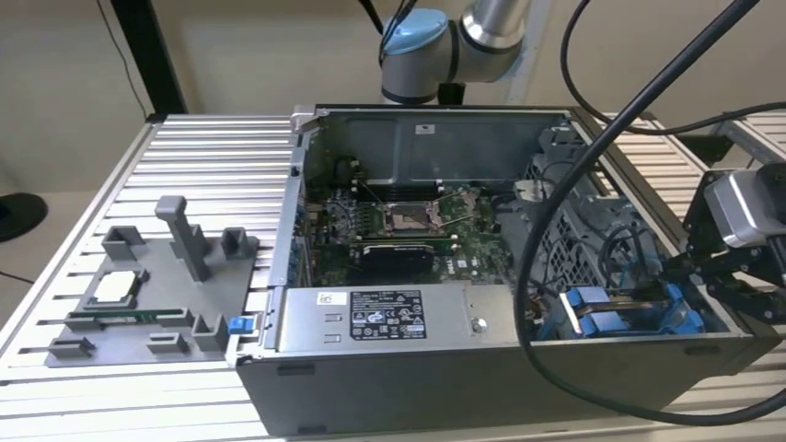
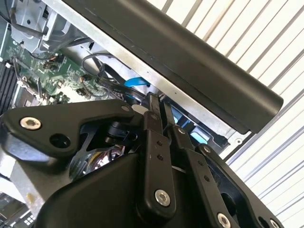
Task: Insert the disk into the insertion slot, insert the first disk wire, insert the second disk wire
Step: 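Insert the second disk wire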
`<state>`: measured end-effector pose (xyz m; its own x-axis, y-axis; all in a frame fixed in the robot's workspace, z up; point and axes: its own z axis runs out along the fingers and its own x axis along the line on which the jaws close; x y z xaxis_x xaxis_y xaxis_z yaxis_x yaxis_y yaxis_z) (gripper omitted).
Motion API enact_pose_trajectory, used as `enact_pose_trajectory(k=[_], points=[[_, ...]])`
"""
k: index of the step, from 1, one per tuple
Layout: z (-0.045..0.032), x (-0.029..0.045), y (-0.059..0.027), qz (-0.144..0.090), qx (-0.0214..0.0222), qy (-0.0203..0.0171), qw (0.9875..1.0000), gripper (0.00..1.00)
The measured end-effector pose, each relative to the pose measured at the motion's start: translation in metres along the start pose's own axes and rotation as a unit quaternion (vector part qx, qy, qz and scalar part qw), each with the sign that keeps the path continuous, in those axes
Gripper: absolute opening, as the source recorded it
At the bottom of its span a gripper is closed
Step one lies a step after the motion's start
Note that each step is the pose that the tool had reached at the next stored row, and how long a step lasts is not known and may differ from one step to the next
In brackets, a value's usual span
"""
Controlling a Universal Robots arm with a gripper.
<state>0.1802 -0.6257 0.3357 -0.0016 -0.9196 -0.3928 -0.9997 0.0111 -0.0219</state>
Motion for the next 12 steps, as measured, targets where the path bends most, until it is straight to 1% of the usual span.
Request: enact_pose_trajectory(k=[3, 5, 12], points=[[-0.0006, -0.0001, 0.0000, 0.000, 0.0000, 0.0001, 1.0000, 0.00], [-0.0025, -0.0010, -0.0001, 0.000, 0.0000, 0.0000, 1.0000, 0.00], [-0.0155, -0.0075, 0.0030, 0.000, 0.0001, 0.0000, 1.0000, 0.00]])
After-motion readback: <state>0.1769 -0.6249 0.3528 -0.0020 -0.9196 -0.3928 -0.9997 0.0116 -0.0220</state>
